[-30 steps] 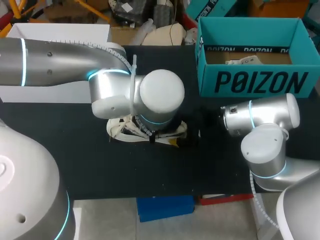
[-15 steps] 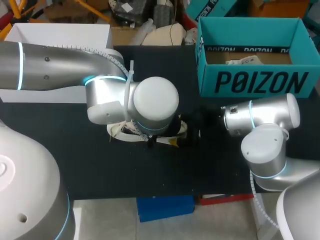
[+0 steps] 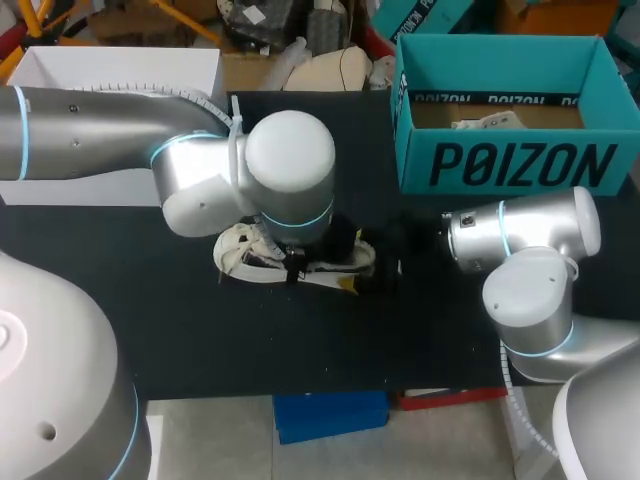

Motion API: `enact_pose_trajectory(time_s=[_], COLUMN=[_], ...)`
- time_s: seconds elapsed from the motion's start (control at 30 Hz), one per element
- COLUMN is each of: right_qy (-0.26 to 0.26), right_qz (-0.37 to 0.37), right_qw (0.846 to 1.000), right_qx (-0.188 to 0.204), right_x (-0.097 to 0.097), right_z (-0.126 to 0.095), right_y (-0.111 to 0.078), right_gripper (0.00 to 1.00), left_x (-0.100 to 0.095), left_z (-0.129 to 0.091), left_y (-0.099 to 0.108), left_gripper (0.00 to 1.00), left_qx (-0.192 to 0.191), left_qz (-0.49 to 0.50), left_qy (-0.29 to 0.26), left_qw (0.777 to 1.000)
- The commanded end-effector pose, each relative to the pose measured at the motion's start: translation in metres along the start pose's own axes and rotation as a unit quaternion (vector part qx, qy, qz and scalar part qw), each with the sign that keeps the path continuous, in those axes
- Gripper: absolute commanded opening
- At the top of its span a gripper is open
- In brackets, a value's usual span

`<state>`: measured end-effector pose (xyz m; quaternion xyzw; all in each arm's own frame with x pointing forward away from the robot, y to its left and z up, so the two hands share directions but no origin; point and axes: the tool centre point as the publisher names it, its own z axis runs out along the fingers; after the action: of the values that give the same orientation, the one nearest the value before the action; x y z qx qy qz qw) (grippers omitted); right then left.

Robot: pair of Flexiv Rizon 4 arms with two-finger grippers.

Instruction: Take the shoe out of the shoebox, open the shoe tongue, remove and reinsert the insole, then place the shoe into the shoebox

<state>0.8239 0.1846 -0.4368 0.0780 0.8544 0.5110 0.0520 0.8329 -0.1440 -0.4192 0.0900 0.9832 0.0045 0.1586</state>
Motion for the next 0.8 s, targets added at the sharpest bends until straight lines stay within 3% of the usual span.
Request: enact_pose_trajectory(time_s=[0.03,0.37,0.77,0.8], right_qy=[0.000,0.000,0.000,0.000], right_qz=[0.001,0.001,0.001,0.001], right_qw=[1.000,1.000,1.000,1.000], right_qx=[0.001,0.001,0.001,0.001], right_x=[0.000,0.000,0.000,0.000], right_z=[0.001,0.001,0.001,0.001], right_y=[-0.003,-0.003,-0.003,-0.003], right_gripper=[0.00,0.00,0.00,0.00], left_x=[-0.002,-0.002,0.003,0.003], left_z=[-0.019,-0.040,-0.030,-0.029], left_y=[0.010,0.017,-0.002,-0.002], left_gripper=[0.00,0.00,0.00,0.11], left_qx=[0.018,0.041,0.069,0.072], left_qz=[0.002,-0.009,0.010,0.011], left_qy=[0.007,0.009,0.018,0.017], left_qw=[1.000,0.999,0.997,0.997])
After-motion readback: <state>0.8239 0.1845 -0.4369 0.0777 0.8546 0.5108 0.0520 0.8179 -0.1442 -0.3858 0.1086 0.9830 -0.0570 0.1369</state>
